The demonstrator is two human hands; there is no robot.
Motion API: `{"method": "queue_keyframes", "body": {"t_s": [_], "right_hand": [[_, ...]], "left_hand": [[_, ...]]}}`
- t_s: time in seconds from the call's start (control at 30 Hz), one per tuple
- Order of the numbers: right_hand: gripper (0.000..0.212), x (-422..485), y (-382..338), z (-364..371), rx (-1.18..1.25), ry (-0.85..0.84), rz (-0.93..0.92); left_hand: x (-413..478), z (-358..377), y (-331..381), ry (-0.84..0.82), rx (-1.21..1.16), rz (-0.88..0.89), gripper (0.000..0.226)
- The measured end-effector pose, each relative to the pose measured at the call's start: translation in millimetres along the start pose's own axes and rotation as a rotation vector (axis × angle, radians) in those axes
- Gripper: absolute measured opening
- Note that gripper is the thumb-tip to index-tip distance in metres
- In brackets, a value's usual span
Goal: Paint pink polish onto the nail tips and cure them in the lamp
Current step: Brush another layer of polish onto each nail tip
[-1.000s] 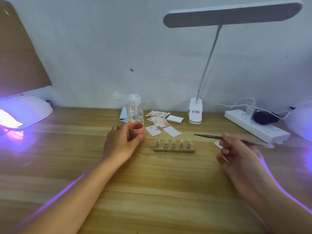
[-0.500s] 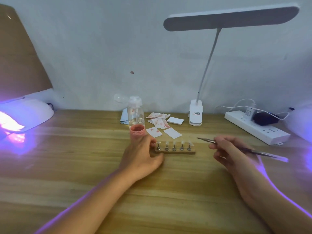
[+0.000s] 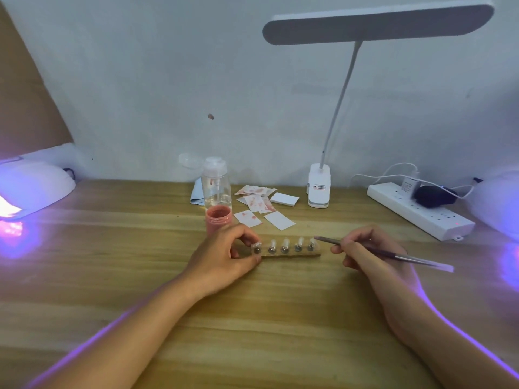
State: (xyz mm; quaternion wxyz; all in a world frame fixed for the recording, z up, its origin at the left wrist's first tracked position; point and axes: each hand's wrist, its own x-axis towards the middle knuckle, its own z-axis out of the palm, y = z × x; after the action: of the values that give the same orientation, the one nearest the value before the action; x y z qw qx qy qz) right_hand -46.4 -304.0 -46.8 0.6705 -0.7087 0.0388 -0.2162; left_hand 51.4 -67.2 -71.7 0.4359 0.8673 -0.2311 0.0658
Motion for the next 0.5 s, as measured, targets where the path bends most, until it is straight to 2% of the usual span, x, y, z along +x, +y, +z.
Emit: {"method": "queue_keyframes", "body": {"t_s": [0.17, 0.5], "right_hand": [[0.004, -1.2, -1.1, 2.7, -0.065, -0.026, -0.011], [0.006, -2.2, -1.4, 3.8, -0.088, 0.030, -0.045]], "left_hand": [[0.2, -0.7, -1.0, -0.001, 0.001, 0.009, 0.024], [-0.1, -1.6, 1.1, -0.005, -0.001, -0.005, 0.024]]}}
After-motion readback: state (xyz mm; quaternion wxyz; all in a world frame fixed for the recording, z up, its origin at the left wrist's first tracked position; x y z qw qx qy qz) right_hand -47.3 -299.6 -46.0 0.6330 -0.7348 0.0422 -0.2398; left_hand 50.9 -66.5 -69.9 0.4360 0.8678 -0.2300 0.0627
